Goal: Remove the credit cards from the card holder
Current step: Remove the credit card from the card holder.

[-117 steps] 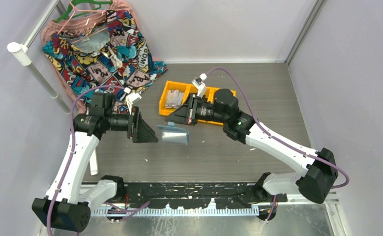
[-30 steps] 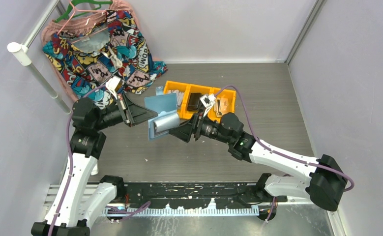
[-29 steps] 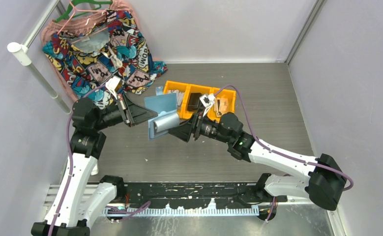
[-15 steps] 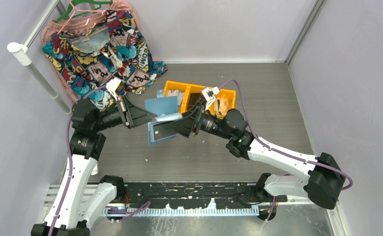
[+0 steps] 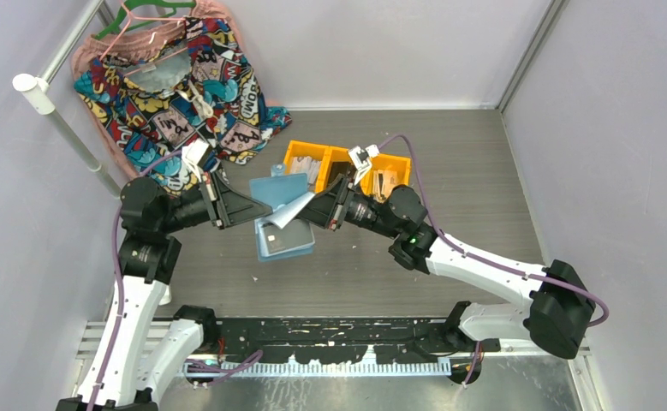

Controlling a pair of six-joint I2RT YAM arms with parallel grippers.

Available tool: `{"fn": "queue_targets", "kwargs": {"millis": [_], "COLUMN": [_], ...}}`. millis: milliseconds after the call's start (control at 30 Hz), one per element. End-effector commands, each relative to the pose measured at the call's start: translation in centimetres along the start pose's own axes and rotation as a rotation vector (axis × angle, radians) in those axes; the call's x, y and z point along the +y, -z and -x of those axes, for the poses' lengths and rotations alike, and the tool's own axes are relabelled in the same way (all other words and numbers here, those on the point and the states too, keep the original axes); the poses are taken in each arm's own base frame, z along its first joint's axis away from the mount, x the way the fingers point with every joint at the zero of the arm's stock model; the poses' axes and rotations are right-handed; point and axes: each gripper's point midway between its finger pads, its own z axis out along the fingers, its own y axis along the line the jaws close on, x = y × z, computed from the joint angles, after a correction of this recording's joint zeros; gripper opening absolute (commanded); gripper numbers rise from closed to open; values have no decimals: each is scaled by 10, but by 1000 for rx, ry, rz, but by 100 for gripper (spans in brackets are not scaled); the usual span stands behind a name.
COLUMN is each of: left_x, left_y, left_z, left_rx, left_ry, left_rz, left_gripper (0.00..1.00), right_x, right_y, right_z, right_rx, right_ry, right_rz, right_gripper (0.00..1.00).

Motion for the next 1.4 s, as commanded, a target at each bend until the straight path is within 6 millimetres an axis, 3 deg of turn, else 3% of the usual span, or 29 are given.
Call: {"fn": "queue_targets", "kwargs": {"millis": [0, 167, 233, 300, 333, 400, 533, 667, 767, 967, 1233, 1300, 1367], "left_x": [3, 16, 20, 22, 21, 20, 6, -16, -15, 25, 30, 29, 28], "left_y": [6, 6, 6, 7, 8, 10, 14, 20, 22, 17, 12, 12, 13], "left_z": [-18, -17, -15, -14, -14, -15, -23, -36, -38, -25, -16, -22, -31], "left_rx": [62, 42, 27, 16, 15, 17, 43, 74, 59, 24, 2, 44, 88], "left_ry": [-71, -87, -103, -121, -132, -162, -236, -311, -367, -345, -288, -275, -273], "left_rz": [-3, 52, 79, 100, 102, 109, 59, -41, -48, 108, 125, 92, 61], "left_gripper": [0, 5, 9, 37, 60, 77, 91, 94, 90, 49, 13, 3, 0], "right_x": [46, 46, 44, 42, 40, 35, 31, 30, 32, 42, 37, 32, 28], "right_y": [-6, -8, -9, -9, -10, -10, -6, -2, -6, -14, -14, -10, -4], "right_z": [31, 26, 23, 22, 20, 19, 19, 18, 14, -6, -26, -34, -41], "right_rx": [-87, -61, -54, -52, -48, -45, -46, -26, 13, 80, 190, 266, 345], "right_ry": [-13, -47, -67, -87, -96, -106, -100, -83, -86, -70, -13, 32, 86], "right_rz": [132, 143, 150, 155, 150, 130, 82, 42, 40, 90, 51, 10, -31], "right_gripper": [29, 31, 24, 7, 1, 1, 1, 1, 1, 1, 1, 9, 25]}}
